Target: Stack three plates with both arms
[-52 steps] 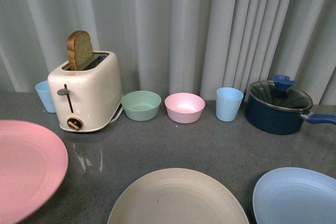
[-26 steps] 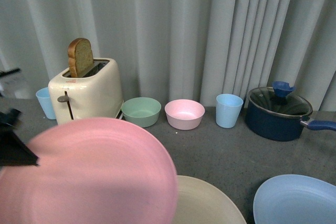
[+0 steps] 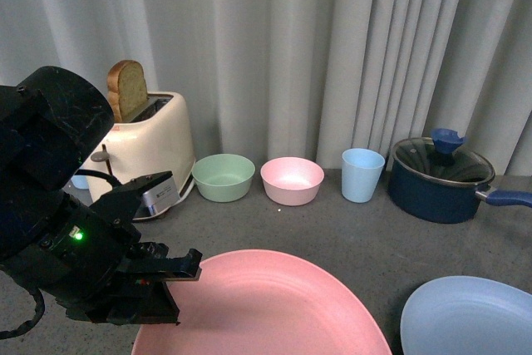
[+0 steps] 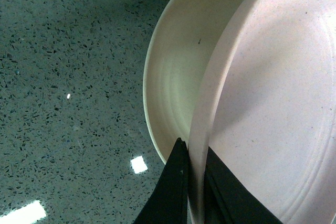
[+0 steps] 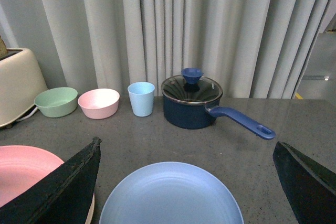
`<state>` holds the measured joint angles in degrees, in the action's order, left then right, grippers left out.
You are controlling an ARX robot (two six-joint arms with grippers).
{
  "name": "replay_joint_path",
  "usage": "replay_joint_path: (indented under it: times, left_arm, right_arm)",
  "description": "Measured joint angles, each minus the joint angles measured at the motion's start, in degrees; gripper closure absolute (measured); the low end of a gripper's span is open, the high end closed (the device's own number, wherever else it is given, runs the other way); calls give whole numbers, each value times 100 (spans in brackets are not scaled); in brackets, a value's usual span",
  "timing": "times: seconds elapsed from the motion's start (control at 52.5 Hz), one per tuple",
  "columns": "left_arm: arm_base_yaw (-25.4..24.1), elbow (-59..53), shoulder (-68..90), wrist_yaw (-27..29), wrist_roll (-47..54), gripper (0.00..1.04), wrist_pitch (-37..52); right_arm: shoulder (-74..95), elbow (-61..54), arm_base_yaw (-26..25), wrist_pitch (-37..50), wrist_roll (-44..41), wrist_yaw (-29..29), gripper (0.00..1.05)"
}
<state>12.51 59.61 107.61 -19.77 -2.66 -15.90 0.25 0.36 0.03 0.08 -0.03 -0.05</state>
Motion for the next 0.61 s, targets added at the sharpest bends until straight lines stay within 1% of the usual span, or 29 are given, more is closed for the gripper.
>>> replay_joint_path:
  times: [0.61]
  left_arm:
    - [151,170,291,199,-192,101,131]
  right_arm:
    - [0,0,0,0,0,0,7]
